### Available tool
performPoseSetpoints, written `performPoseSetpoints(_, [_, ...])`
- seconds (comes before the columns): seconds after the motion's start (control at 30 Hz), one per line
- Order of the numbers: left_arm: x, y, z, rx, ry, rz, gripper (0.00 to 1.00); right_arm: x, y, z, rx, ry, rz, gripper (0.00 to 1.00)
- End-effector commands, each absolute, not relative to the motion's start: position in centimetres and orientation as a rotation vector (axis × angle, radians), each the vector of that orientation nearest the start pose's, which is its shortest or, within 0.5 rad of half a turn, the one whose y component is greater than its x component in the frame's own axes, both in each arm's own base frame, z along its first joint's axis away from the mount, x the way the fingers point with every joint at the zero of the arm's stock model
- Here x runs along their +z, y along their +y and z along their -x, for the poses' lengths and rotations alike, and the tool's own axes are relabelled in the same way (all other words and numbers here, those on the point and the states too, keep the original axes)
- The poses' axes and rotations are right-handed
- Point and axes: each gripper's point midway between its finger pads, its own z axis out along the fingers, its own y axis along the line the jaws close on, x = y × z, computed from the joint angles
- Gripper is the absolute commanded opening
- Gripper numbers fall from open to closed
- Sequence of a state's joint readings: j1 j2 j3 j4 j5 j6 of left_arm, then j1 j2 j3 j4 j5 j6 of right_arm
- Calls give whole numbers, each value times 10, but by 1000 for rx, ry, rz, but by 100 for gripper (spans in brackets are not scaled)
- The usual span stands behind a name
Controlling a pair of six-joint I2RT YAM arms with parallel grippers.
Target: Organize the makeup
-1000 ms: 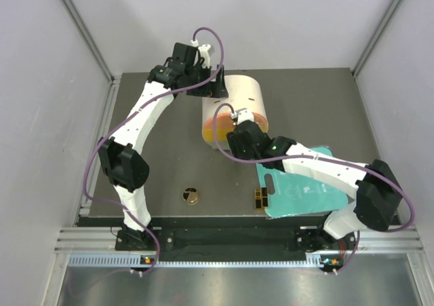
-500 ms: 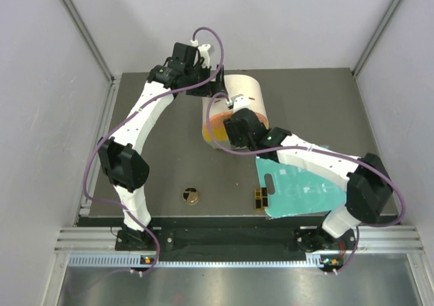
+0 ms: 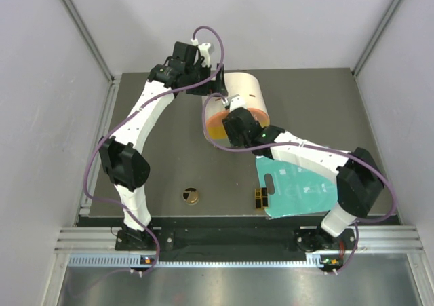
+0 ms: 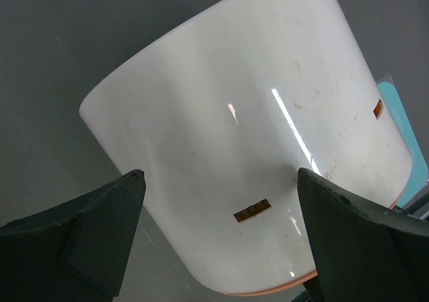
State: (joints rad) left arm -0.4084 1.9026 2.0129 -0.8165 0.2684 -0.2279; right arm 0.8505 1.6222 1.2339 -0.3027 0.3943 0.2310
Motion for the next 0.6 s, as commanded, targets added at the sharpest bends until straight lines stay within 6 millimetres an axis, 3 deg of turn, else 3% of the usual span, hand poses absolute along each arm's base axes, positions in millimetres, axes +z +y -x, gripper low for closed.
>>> performPoseSetpoints(0.0, [227,-238,-427,-536,2428,-396,99,197,299,-369,189,2029,329,32])
performPoseSetpoints(0.23, [226,-238,-428,-537,2428,-394,99,200,296,-369,178,2027,320,1])
performPoseSetpoints(0.57, [226,-239,-429,-535,2429,-382,99,217,287,-356,206,2023,312,0])
